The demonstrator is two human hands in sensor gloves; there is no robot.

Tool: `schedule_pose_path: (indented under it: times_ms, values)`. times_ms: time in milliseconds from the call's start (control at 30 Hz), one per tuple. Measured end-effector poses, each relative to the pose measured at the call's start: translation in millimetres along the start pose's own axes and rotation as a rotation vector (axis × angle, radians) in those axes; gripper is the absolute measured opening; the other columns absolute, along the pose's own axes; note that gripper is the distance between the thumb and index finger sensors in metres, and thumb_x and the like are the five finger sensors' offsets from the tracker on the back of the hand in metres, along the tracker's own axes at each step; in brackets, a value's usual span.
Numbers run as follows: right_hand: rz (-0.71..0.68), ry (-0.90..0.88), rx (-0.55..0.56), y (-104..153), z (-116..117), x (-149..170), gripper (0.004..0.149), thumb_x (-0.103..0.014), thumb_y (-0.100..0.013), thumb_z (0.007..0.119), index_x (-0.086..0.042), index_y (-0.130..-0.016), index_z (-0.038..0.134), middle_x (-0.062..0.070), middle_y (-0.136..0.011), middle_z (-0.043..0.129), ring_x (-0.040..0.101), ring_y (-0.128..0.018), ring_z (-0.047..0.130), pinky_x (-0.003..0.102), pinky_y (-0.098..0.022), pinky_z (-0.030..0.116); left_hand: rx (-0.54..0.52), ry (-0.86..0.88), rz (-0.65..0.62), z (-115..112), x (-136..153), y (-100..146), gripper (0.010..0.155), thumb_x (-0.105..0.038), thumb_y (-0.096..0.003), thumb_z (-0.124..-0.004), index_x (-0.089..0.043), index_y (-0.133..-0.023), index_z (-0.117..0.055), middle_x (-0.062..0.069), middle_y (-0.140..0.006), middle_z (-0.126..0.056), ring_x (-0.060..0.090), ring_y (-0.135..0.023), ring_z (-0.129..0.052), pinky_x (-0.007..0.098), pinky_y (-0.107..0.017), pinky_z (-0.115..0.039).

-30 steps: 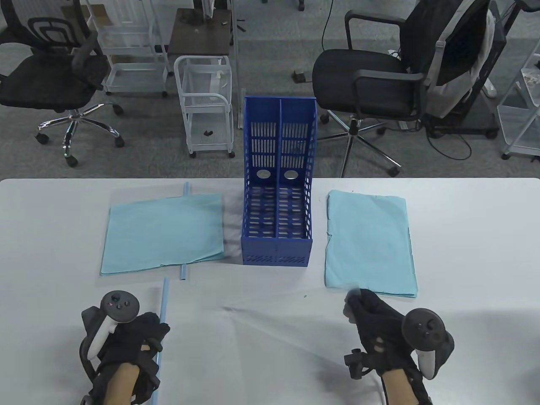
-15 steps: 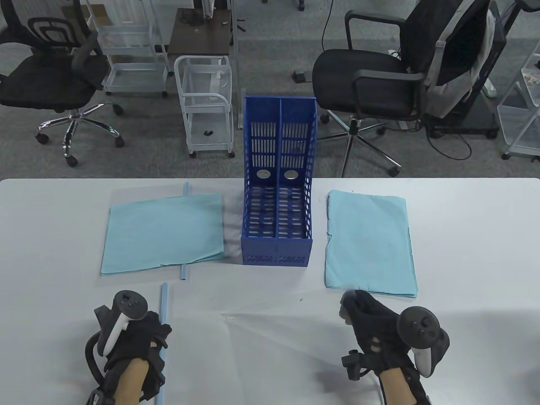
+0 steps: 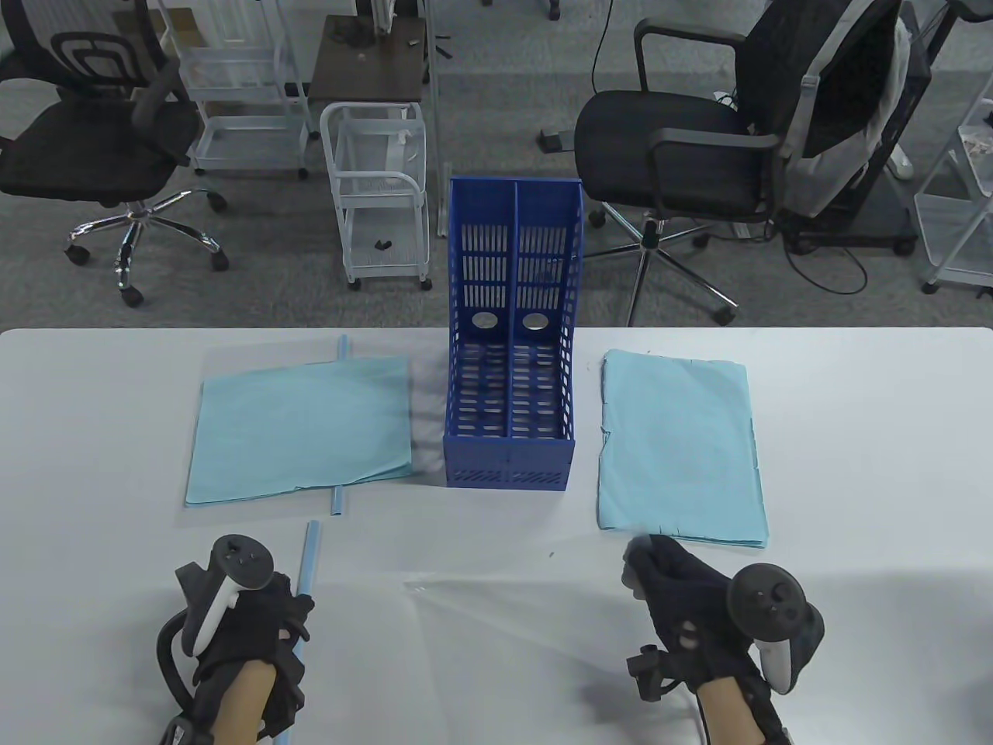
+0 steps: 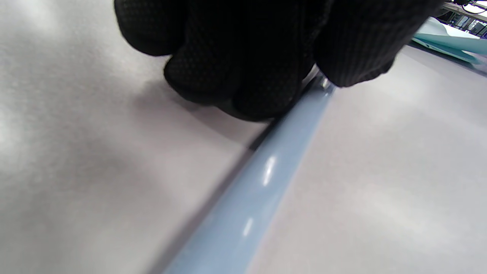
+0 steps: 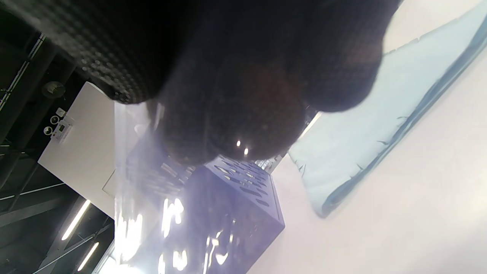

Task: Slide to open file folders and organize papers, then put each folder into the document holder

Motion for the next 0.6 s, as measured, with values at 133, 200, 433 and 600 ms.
schedule_pose_path:
  times_ms: [133,200,433,600]
  values:
    - [-0.003,0.000,-0.001,0.0,0.2,-0.3,0.041,-0.046,-0.037,0.085,-0.023,-0.071,0.094,-0.002,-0.051,0.107,0.018,-0.035,0.105,0.041,-0.038,0.090,-0.026,0.007,0.016,6.9,2.6,8.3,0.053,-0.053,-0.0431,-0.090,-0.023,-0.086,-0.088,-0.006,-0.055,-0.105,0.018,-0.046,-0.105,0.043,-0.051,-0.084]
    - [-0.005,-0.001,-0.003,0.0,0.5,-0.6,0.041,-0.046,-0.037,0.085,-0.023,-0.071,0.094,-0.002,-0.051,0.107,0.018,-0.035,0.105,0.040,-0.038,0.090,-0.063,0.022,-0.007,15.7,-0.7,23.0,0.053,-0.054,-0.0432,-0.089,-0.023,-0.086,-0.088,-0.005,-0.054,-0.105,0.018,-0.045,-0.105,0.043,-0.050,-0.085]
    - [-0.107,-0.045,-0.112,2.3,12.9,-14.3,0.041,-0.047,-0.037,0.085,-0.029,-0.072,0.093,-0.005,-0.055,0.106,0.017,-0.040,0.104,0.039,-0.042,0.089,0.026,0.139,-0.683,4.5,-94.8,84.2,0.074,-0.054,-0.0440,-0.089,-0.032,-0.110,-0.062,0.000,-0.112,-0.074,0.029,-0.105,-0.076,0.056,-0.076,-0.064]
    - [-0.233,-0.117,-0.177,10.9,20.8,-32.9,0.040,-0.047,-0.036,0.085,-0.032,-0.073,0.093,-0.007,-0.057,0.106,0.017,-0.043,0.104,0.040,-0.045,0.088,0.253,-0.001,-0.775,-24.6,-152.7,93.1,0.079,-0.053,-0.0444,-0.089,-0.039,-0.113,-0.053,-0.004,-0.120,-0.060,0.027,-0.114,-0.064,0.055,-0.082,-0.055]
Point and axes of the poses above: the tracker on the back of each hand, its own x axis roughly to the little-finger side, its own y axis roughly from the fingertips to the wrist, z = x × y, the point moved 3 cm from there along -y, roughly from the wrist to the fingertips
